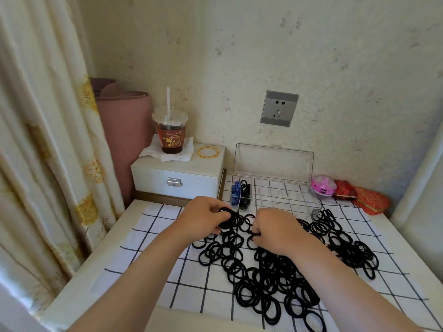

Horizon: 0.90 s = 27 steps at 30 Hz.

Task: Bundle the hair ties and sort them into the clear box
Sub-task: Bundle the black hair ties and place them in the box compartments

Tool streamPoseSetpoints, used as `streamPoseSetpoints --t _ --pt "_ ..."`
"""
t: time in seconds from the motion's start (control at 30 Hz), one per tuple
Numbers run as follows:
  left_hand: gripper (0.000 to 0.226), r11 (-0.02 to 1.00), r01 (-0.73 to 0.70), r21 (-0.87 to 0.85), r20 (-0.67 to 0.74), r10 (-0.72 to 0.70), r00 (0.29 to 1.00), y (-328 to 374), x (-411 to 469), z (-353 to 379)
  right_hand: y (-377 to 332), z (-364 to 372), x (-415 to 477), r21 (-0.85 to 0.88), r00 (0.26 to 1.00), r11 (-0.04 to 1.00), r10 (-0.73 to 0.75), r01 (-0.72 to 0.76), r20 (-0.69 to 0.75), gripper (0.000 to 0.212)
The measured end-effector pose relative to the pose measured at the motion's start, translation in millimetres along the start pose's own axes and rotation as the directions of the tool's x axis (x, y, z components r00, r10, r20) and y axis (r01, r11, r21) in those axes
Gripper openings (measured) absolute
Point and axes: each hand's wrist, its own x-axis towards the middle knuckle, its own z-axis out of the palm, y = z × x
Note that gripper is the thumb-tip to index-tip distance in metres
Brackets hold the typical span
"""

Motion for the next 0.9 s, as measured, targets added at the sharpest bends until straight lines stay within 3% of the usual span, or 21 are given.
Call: streamPoseSetpoints --t 0.07,0.13,0.2,0.27,0.33,0.4,0.5,0.6,0.9 --pt "0.017 1.0 0.004 -0.001 -0.015 -0.004 1.0 1 1 1 5 0 -1 0.099 0.999 0.995 -0.001 0.005 -0.04 0.027" --pt "0.017 1.0 0.013 -0.016 -0.045 -0.014 0.999 3 3 2 10 -7 -3 0.377 0.997 0.926 0.057 -0.034 -0.049 0.025" --pt "0.018 0.998 0.028 -0.056 -0.087 -0.033 0.996 3 5 4 12 -16 -7 0.657 0.995 0.75 0.104 -0.074 -0.007 0.017" --pt "0.023 0.995 0.036 -0.093 -0.125 -0.048 0.991 4 6 7 12 -23 -11 0.856 0.994 0.507 0.094 -0.098 0.058 0.011" --pt "0.025 0.99 0.037 -0.136 -0.135 -0.056 0.989 7 6 11 11 -28 -17 0.951 0.996 0.297 0.054 -0.085 0.072 0.012" --pt "0.023 0.981 0.043 -0.191 -0.105 -0.064 0.992 9 6 15 9 -33 -20 0.976 0.998 0.21 0.012 -0.065 0.064 0.018" --pt "0.023 0.954 0.056 -0.294 0.008 -0.056 0.998 14 4 23 3 -38 -22 0.97 0.999 0.237 0.007 -0.049 0.049 0.018" --pt "0.023 0.924 0.094 -0.369 0.095 -0.064 0.993 19 3 26 -1 -36 -20 0.959 0.994 0.281 0.106 -0.042 0.012 0.01" --pt "0.025 0.849 0.211 -0.486 0.238 -0.103 0.966 24 4 27 -1 -23 -10 0.843 0.95 0.535 0.288 -0.054 -0.122 0.008"
